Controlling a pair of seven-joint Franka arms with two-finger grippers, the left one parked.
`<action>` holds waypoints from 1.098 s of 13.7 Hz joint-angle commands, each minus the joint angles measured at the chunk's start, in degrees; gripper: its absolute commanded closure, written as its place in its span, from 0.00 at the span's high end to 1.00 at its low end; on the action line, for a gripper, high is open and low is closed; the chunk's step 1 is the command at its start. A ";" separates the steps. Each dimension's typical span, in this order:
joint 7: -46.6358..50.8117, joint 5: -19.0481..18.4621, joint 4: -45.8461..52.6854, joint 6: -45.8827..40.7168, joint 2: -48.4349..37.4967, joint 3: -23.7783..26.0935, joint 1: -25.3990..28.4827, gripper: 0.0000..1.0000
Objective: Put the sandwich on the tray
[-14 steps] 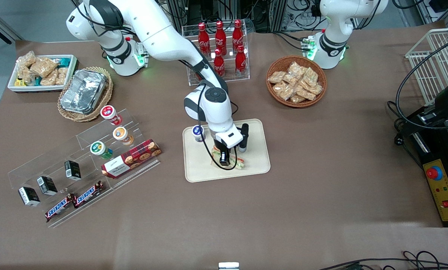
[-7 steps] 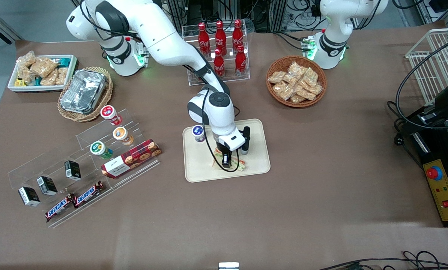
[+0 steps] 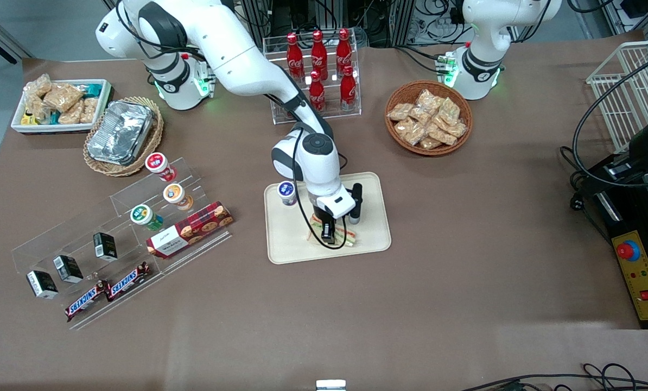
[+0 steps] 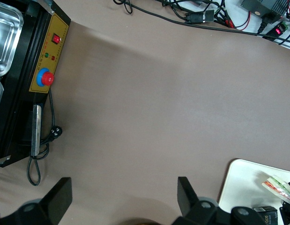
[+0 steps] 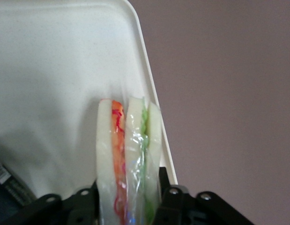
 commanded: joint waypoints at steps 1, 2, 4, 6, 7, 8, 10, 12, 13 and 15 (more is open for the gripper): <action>0.74 -1.21 0.97 0.11 -0.04 -0.12 -0.17 0.99; 0.83 -1.12 0.35 -0.33 -0.40 -0.04 -0.09 0.99; 1.09 -0.77 -2.36 -1.29 -3.90 -0.03 -0.17 0.99; 1.79 -0.68 -3.08 -8.90 -8.90 -0.21 -0.44 0.99; 2.06 -0.68 -3.08 -13.99 -11.53 -0.30 -1.22 0.99; 3.28 -0.76 -2.99 -18.83 -13.82 -0.39 -1.49 0.99; 6.35 -0.77 -2.47 -28.33 -18.22 -0.47 -4.11 0.99; 6.45 -0.77 -2.29 -33.62 -21.74 -0.30 -7.62 0.99; 6.98 -0.68 -2.20 -35.56 -23.32 -0.21 -9.38 0.99; 11.61 -0.42 -2.11 -39.16 -27.01 -0.04 -13.95 0.99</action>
